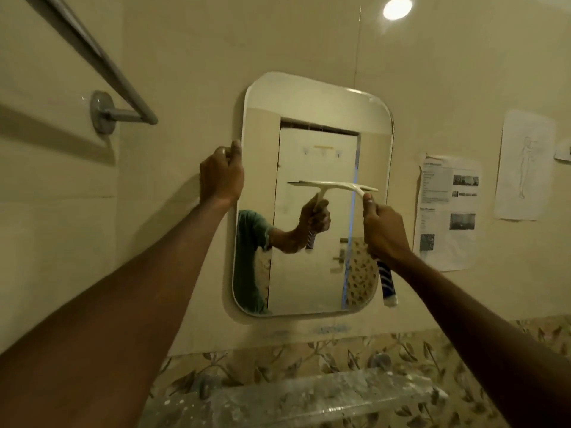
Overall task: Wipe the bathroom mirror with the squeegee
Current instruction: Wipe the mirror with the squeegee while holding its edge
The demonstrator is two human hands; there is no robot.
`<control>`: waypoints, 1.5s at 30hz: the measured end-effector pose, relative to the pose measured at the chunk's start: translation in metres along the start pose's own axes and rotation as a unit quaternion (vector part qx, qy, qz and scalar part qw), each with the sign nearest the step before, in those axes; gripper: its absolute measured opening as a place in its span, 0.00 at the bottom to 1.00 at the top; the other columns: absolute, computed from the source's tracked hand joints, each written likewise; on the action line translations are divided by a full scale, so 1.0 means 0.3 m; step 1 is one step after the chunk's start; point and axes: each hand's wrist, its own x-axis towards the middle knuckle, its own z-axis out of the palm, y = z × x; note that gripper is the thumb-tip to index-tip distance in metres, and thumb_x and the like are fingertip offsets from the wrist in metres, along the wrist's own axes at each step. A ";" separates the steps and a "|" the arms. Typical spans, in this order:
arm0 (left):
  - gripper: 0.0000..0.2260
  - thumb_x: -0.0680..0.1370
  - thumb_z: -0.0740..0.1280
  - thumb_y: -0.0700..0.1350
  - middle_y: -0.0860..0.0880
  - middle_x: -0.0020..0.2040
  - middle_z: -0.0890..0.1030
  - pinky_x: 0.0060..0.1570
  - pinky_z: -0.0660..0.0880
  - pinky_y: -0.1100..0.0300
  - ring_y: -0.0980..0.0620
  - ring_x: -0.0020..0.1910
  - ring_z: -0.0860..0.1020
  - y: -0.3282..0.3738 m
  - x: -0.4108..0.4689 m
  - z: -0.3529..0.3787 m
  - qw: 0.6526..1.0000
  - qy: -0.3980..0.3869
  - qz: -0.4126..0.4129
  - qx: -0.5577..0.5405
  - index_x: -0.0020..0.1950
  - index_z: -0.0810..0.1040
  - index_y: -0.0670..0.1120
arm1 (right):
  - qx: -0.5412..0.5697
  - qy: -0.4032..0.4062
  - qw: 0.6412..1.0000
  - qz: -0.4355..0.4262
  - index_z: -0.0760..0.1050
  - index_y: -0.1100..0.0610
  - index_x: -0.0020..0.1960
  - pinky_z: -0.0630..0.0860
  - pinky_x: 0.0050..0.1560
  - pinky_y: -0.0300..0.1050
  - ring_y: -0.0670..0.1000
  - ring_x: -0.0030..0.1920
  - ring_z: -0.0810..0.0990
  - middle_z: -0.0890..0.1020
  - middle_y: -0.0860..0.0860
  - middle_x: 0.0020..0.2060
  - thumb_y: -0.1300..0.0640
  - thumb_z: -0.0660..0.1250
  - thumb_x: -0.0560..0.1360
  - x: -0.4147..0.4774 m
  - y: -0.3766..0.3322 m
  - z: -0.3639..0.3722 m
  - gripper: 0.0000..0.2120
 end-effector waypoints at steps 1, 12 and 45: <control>0.21 0.82 0.54 0.54 0.45 0.43 0.77 0.42 0.68 0.57 0.49 0.43 0.74 0.008 0.020 0.007 1.000 -0.011 -0.016 -0.005 0.49 0.78 0.40 | 0.005 0.001 1.000 -0.004 0.68 0.57 0.34 0.67 0.21 0.38 0.48 0.22 0.67 0.69 0.51 0.25 0.46 0.50 0.83 0.035 -0.040 -0.007 0.24; 0.15 0.82 0.60 0.47 0.45 0.43 0.80 0.44 0.77 0.55 0.48 0.41 0.78 -0.024 0.099 0.009 0.999 -0.051 -0.009 0.010 0.51 0.81 0.39 | -0.023 0.008 1.000 -0.011 0.71 0.60 0.48 0.72 0.25 0.41 0.49 0.27 0.73 0.74 0.54 0.33 0.46 0.51 0.82 0.385 -0.439 -0.131 0.20; 0.15 0.82 0.60 0.46 0.39 0.53 0.82 0.44 0.68 0.61 0.44 0.49 0.78 -0.023 0.067 0.020 0.999 -0.025 -0.020 0.022 0.55 0.80 0.37 | -0.110 -0.131 0.983 0.070 0.72 0.62 0.41 0.68 0.21 0.37 0.47 0.24 0.70 0.72 0.53 0.29 0.49 0.51 0.83 0.067 -0.182 -0.038 0.21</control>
